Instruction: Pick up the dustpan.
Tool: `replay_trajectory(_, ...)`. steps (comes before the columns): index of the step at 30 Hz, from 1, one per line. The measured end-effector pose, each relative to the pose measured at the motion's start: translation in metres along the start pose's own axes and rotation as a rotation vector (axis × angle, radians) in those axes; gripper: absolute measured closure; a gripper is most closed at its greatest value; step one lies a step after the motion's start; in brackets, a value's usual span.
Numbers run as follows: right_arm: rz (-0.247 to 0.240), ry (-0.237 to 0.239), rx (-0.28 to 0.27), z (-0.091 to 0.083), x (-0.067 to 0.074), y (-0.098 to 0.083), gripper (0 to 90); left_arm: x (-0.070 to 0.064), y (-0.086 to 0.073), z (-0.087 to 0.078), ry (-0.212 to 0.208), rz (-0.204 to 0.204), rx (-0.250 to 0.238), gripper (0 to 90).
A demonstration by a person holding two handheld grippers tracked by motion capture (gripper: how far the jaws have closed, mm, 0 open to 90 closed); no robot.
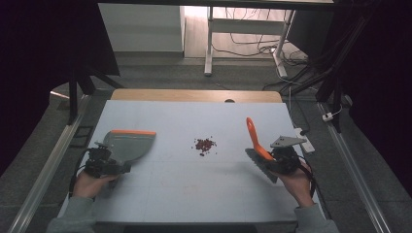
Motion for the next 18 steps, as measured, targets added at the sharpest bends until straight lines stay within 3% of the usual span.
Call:
replay_trajectory(6,0.002,-0.002,0.000,0.0004,-0.0002,-0.0003,70.4,0.0008,0.0017,0.0066,0.009,-0.015,0.005,26.6)
replay_trajectory(18,0.004,-0.004,0.002,0.0017,-0.0012,-0.0010,70.4,0.0055,0.0038,0.0116,-0.008,-0.032,-0.013,44.0)
Point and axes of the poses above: each handheld gripper's, and its own axes: z roughly forward along the jaws, y roughly out of its top, x roughly to its left, the point moved 5 cm from there along z, roughly forward along the jaws, and after that the axes turned 9 degrees about x, right-handed, at the moved point
